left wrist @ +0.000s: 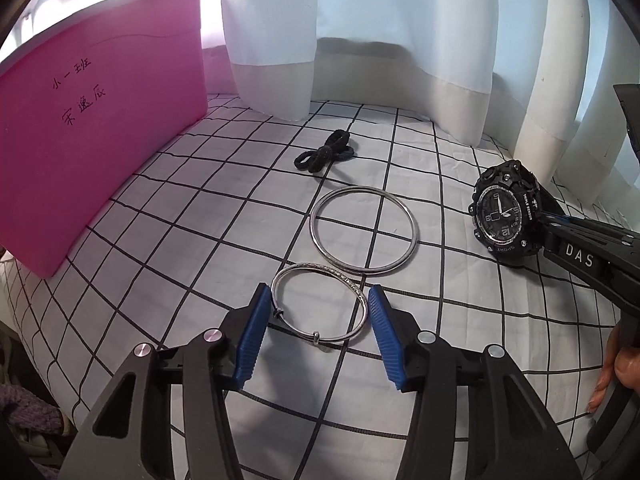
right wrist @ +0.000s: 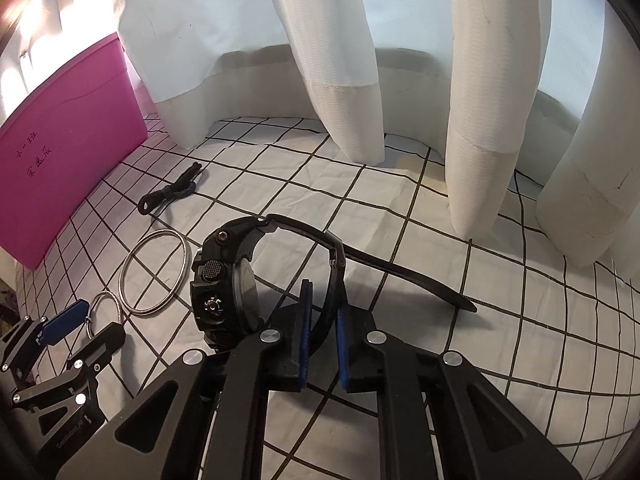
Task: Organize jewelry
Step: 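Reach the left gripper to a silver bangle while the right gripper grasps the black watch, then close the left gripper on the bangle while the right gripper lifts the watch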
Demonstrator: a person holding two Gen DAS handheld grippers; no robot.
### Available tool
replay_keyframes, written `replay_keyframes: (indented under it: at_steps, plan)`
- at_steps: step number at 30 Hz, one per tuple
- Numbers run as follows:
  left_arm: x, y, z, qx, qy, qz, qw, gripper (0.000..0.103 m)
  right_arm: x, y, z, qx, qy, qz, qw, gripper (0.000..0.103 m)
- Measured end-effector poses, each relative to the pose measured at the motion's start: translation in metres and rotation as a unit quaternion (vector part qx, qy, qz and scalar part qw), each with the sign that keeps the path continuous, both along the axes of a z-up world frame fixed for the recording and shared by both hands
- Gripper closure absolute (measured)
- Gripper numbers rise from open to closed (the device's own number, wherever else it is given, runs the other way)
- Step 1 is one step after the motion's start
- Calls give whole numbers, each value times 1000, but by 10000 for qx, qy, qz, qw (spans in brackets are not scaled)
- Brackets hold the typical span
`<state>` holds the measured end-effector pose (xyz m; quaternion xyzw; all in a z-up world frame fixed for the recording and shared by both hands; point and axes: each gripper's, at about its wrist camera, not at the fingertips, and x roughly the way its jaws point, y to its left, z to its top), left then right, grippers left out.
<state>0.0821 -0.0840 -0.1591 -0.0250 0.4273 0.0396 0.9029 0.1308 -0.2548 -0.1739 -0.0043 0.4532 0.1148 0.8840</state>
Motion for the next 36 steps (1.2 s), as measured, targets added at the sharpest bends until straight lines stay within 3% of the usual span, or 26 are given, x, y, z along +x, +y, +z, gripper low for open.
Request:
replay_keyframes:
  at_steps: [22, 27, 36]
  plan:
    - [-9, 12, 19, -173, -266, 44, 9995, 54, -20, -10, 19, 284, -485, -85, 9984, 99]
    - [-10, 14, 19, -195, -254, 23, 9995, 54, -12, -17, 12, 496, -193, -189, 9984, 99]
    - [-8, 17, 17, -224, -199, 33, 9995, 54, 7, -8, 3, 323, 234, -96, 9992, 95]
